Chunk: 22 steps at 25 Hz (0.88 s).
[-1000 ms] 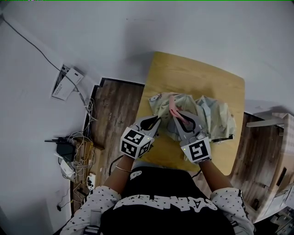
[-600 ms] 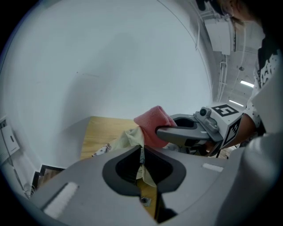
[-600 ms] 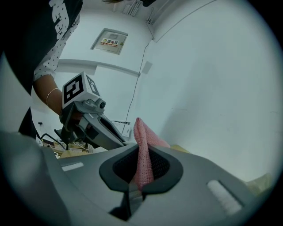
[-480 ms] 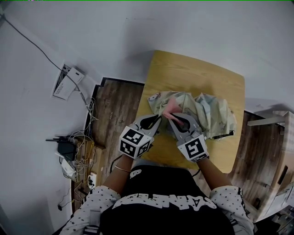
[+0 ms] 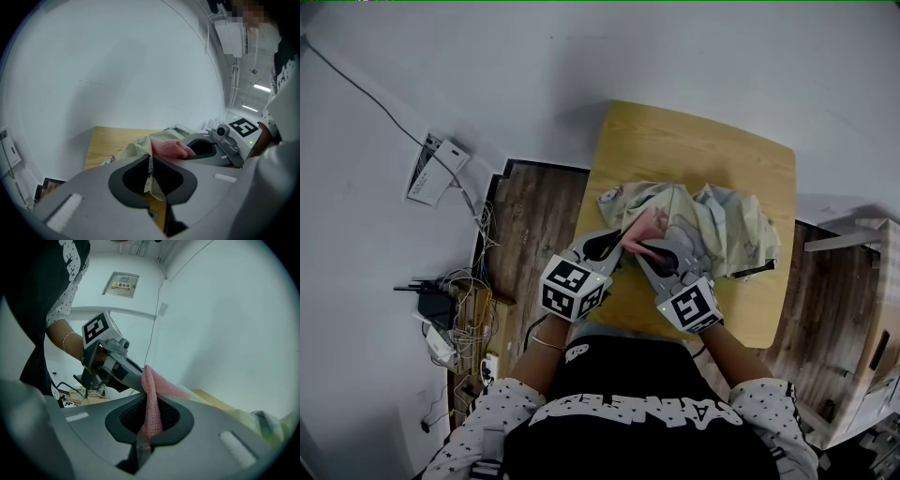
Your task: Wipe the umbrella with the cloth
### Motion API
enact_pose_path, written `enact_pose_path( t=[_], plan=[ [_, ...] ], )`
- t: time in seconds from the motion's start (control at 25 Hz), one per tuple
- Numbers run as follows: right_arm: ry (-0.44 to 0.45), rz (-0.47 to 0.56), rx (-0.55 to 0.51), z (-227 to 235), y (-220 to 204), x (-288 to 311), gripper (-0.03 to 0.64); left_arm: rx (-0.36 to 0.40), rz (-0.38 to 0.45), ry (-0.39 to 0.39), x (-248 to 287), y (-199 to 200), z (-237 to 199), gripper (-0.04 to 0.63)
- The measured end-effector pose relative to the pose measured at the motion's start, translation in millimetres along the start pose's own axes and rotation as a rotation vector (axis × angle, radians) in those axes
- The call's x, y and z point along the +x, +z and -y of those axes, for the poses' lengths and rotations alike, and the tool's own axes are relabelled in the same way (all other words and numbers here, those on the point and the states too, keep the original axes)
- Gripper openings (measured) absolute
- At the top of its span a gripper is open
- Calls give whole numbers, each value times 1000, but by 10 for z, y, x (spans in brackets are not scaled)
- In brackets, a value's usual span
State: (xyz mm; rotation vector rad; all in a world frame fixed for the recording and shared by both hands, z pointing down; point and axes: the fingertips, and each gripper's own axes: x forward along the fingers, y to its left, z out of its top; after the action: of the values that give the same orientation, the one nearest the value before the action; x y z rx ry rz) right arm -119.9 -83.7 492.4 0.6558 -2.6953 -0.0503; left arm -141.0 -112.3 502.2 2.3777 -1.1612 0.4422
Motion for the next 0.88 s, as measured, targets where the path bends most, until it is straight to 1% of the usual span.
enact_pose_path(
  t=[0.48, 0.76, 0.88],
  plan=[
    [56, -23, 26, -203, -89, -63, 32, 6, 2, 4, -9, 24, 24, 21],
    [138, -50, 36, -448, -173, -89, 32, 6, 5, 10, -13, 35, 17, 21],
    [160, -56, 31, -510, -175, -99, 32, 6, 6, 11, -15, 42, 16, 21]
  ],
)
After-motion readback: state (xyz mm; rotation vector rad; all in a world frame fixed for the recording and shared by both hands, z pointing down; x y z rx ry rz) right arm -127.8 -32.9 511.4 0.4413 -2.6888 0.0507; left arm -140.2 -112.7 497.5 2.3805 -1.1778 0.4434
